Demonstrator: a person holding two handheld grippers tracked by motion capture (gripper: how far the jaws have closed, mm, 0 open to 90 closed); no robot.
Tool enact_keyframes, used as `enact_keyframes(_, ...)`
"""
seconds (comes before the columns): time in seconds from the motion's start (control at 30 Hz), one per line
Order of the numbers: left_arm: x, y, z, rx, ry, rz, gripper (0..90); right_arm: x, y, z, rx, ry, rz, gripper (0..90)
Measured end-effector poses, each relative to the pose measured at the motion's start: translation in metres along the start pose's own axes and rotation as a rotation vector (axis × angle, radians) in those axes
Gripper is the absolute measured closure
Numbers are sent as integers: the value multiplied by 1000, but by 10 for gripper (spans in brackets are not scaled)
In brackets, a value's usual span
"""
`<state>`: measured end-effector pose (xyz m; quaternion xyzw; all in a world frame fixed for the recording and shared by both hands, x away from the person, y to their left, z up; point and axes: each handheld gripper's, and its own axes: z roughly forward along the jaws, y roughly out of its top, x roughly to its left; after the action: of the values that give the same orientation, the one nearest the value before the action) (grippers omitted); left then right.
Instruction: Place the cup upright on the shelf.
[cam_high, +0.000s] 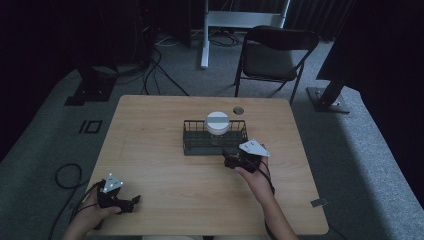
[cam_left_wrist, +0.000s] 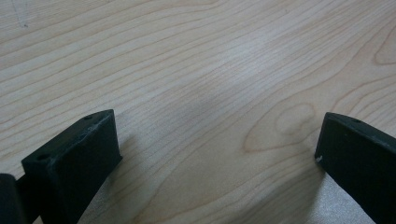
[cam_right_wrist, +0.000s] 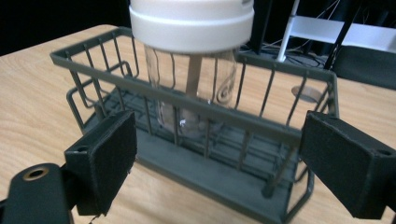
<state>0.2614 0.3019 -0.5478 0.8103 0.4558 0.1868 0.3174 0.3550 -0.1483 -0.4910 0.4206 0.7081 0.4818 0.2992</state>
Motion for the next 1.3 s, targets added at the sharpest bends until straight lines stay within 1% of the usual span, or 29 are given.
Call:
enact_keyframes(0.07, 0, 0, 0, 0, 0, 0, 0, -2, -4, -2, 6, -4, -2, 113)
enact_keyframes(0.13, 0, 0, 0, 0, 0, 0, 1, -3, -7, -4, 12, 5, 4, 113)
enact_keyframes(0.2, 0, 0, 0, 0, 0, 0, 1, -5, -10, -5, 15, 4, -1, 113)
enact_keyframes(0.27, 0, 0, 0, 0, 0, 0, 1, -6, -13, -7, 16, 5, 5, 113)
enact_keyframes(0.37, 0, 0, 0, 0, 0, 1, 0, -9, -18, -9, 28, 7, 1, 113)
enact_keyframes(0.43, 0, 0, 0, 0, 0, 1, 1, -10, -21, -11, 35, 9, 11, 113)
enact_keyframes(0.57, 0, 0, 0, 0, 0, 1, 1, -14, -27, -14, 38, 0, 11, 113)
enact_keyframes(0.87, 0, 0, 0, 0, 0, 0, 1, -21, -41, -19, 68, -12, 14, 113)
enact_keyframes(1.03, 0, 0, 0, 0, 0, 1, 1, -27, -49, -23, 86, -17, 20, 113)
enact_keyframes(1.3, 0, 0, 0, 0, 0, 1, 1, -37, -60, -29, 110, -39, 23, 113)
